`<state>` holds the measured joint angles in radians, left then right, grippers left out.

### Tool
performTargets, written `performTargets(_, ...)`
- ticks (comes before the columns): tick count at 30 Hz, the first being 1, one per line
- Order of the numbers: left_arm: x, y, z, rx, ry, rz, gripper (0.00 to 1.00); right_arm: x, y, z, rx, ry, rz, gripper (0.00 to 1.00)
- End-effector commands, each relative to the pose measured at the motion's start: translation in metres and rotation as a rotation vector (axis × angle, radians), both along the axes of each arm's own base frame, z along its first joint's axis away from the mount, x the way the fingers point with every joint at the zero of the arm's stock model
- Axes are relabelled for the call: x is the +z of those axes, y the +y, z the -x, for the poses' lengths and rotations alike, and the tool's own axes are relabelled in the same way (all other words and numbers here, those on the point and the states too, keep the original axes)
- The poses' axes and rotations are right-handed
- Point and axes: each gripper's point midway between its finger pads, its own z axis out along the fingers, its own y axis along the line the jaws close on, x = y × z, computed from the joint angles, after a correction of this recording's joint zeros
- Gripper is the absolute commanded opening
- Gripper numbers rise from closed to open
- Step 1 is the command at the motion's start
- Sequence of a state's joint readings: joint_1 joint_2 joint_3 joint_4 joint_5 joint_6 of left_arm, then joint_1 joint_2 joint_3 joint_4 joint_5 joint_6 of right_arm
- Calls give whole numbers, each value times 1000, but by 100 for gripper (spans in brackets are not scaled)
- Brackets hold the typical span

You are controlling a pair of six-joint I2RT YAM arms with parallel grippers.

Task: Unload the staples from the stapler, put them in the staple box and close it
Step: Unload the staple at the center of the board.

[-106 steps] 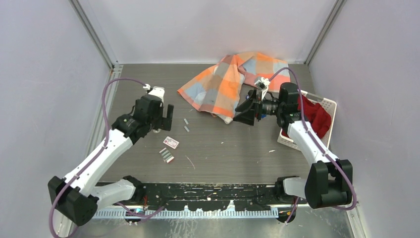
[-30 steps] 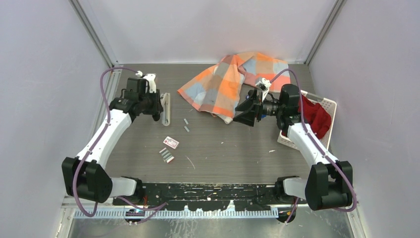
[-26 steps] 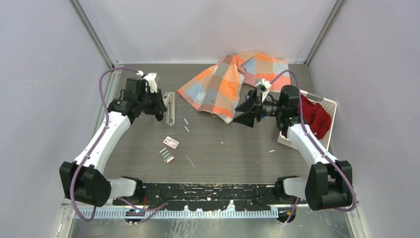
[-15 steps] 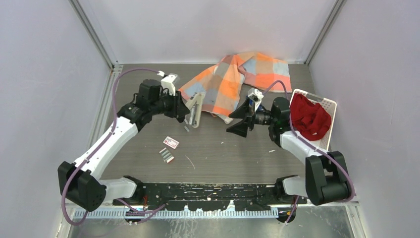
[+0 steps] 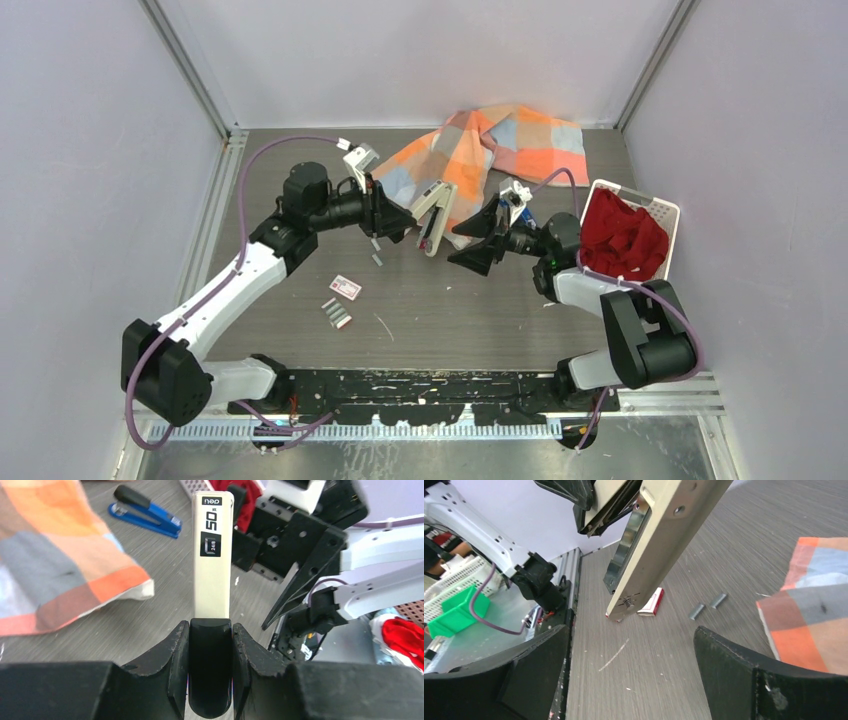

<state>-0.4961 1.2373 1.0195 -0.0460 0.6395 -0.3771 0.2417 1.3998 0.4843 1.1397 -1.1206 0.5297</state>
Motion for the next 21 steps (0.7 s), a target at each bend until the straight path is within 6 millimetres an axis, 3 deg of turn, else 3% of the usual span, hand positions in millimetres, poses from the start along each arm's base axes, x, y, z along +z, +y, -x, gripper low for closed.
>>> performTargets(1,75,-18,18,-142,-208,209,0,29,10,6,5,-71,-81,100)
performTargets(11,93,-37,45,-282,-232,307,0,64,14,28,66,-104,-178,100)
performTargets(21,93,-50,57,-337,-237,312,0,88,10,44,94,-147,-216,95)
